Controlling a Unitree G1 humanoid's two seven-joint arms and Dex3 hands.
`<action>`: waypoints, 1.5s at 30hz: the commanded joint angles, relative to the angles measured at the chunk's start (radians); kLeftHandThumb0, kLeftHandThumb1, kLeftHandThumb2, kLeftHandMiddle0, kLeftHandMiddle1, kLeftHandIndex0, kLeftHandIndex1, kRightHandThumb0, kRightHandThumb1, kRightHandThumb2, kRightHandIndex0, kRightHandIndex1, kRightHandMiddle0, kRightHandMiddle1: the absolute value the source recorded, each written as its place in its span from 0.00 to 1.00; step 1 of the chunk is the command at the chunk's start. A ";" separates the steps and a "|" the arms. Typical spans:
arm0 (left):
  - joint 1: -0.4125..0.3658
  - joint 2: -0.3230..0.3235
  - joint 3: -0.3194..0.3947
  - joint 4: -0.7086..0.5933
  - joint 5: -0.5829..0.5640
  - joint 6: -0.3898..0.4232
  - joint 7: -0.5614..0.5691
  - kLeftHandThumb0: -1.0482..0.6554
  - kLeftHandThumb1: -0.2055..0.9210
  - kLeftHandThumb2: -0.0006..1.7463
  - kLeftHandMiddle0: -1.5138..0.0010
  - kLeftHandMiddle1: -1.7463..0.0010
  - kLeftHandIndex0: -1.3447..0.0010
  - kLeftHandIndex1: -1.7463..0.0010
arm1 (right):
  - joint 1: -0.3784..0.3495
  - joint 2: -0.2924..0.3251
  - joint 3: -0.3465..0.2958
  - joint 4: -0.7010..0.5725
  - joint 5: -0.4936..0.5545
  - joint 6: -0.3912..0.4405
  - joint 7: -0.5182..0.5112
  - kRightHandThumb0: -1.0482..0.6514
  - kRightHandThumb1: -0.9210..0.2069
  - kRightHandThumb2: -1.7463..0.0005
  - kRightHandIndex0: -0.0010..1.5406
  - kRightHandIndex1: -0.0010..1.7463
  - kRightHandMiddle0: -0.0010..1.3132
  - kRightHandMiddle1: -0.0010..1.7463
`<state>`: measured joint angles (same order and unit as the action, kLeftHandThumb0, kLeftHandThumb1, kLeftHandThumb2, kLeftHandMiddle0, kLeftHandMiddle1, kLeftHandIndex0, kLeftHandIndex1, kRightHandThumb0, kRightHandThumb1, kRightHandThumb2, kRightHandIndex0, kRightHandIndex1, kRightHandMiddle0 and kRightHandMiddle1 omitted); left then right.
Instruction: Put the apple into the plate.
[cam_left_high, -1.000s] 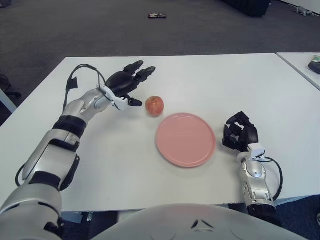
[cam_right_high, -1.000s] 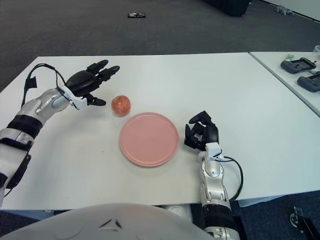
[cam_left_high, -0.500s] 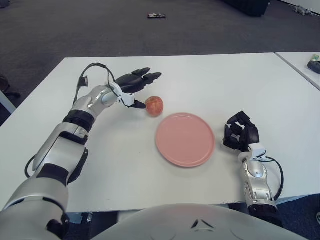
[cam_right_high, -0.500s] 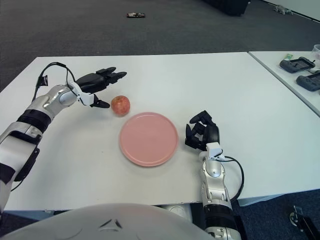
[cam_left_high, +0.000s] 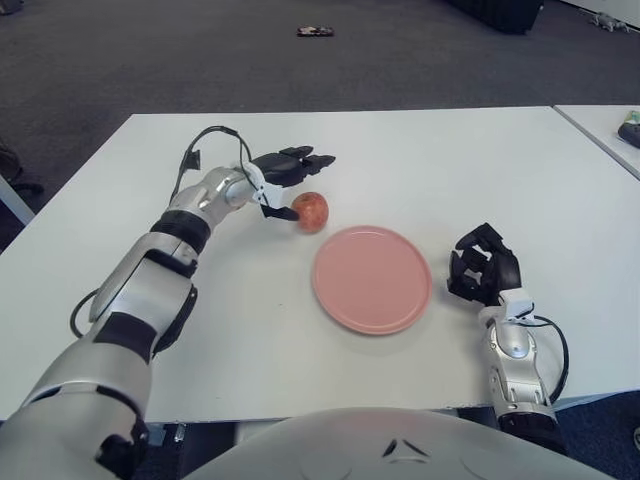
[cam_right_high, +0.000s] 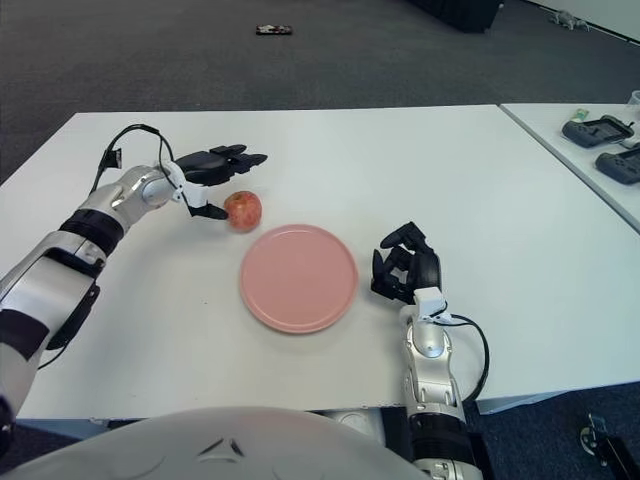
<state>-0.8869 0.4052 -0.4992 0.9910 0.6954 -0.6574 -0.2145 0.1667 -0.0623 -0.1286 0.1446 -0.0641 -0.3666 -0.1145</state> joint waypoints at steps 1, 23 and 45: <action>-0.035 -0.007 -0.029 0.030 0.029 -0.004 0.020 0.17 0.36 0.63 0.99 1.00 1.00 1.00 | 0.000 -0.003 -0.006 -0.015 -0.004 -0.003 -0.006 0.35 0.47 0.29 0.63 1.00 0.42 1.00; -0.076 -0.071 -0.109 0.153 0.074 0.005 0.062 0.17 0.38 0.62 1.00 1.00 1.00 1.00 | 0.030 0.008 -0.008 -0.070 -0.002 0.040 -0.024 0.35 0.48 0.28 0.61 1.00 0.43 1.00; -0.110 -0.119 -0.162 0.236 0.086 0.044 -0.002 0.15 0.41 0.60 0.99 0.96 1.00 1.00 | 0.053 0.012 -0.009 -0.092 -0.002 0.023 -0.031 0.35 0.48 0.28 0.62 1.00 0.43 1.00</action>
<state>-0.9748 0.2857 -0.6484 1.2105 0.7680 -0.6280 -0.1951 0.2186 -0.0541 -0.1320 0.0672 -0.0651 -0.3303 -0.1403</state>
